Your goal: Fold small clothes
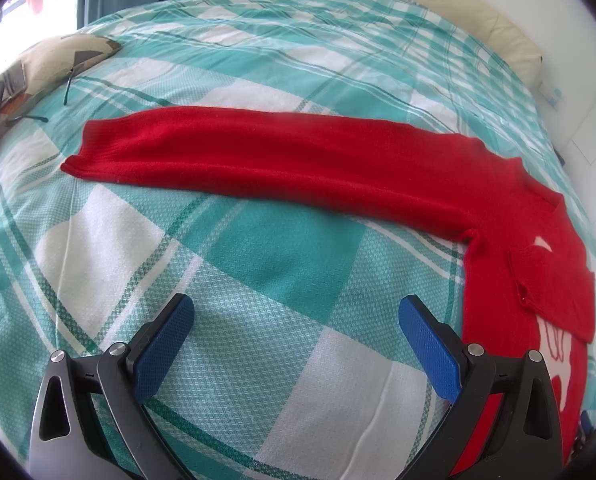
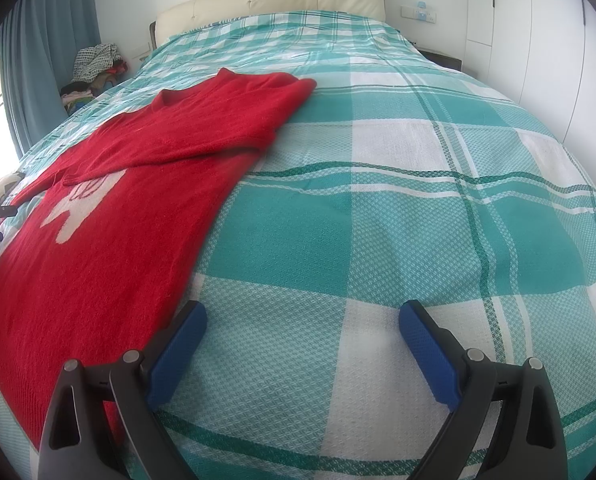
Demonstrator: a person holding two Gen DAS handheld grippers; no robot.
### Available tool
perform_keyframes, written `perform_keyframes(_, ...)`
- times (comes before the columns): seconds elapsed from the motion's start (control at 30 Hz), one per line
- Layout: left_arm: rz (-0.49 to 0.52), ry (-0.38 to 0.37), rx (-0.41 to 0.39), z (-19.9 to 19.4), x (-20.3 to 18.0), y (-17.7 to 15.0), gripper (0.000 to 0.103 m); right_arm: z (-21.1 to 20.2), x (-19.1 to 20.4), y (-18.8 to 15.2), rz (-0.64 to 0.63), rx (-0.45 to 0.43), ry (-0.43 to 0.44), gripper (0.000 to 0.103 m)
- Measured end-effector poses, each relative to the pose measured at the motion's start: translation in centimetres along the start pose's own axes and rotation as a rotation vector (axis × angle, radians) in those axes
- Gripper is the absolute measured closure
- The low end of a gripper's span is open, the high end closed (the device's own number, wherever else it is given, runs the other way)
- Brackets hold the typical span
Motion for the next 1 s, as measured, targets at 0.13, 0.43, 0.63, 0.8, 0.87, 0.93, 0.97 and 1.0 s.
perform_keyframes(0.13, -0.001, -0.001, 0.0, 0.0, 0.0, 0.0, 0.001, 0.0, 0.0, 0.0, 0.0, 0.0, 0.0, 0.007)
perform_keyframes(0.43, -0.206, -0.222, -0.058, -3.7, 5.9, 2.9, 0.001, 0.0, 0.0, 0.0, 0.0, 0.0, 0.0, 0.007)
perform_keyframes(0.63, -0.403, -0.141, -0.055, -3.3, 15.9, 7.2, 0.002, 0.0, 0.0, 0.0, -0.002, 0.001, -0.001, 0.006)
perform_keyframes(0.8, -0.4, -0.112, 0.024, -0.3, 18.3, 9.2, 0.023, 0.1, 0.1, -0.1, -0.004, 0.001, -0.003, 0.006)
perform_keyframes(0.87, -0.365, -0.095, 0.06, 0.9, 18.0, 9.5, 0.03, 0.1, 0.1, -0.1, -0.004, 0.001, -0.004, 0.006)
perform_keyframes(0.93, -0.309, -0.066, 0.07, 1.6, 17.4, 9.8, 0.032, 0.1, 0.1, -0.1, -0.004, 0.0, -0.003, 0.006)
perform_keyframes(0.97, -0.291, -0.047, 0.068, 1.9, 17.2, 9.9, 0.032, 0.1, 0.1, -0.2, -0.004, 0.0, -0.003, 0.006)
perform_keyframes(1.0, -0.285, -0.036, 0.064, 2.1, 17.3, 10.0, 0.032, 0.1, 0.1, -0.2, -0.004, 0.0, -0.004, 0.006)
Point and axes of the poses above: each gripper's, at about its wrist camera, not at the fingertips, and z roughly the way its jaws point, x to its left, y to its top, the point moved 3 cm from there along z, roughly the way its jaws point, and after that the axes turned 6 degrees about x, right-handed, at the moved point
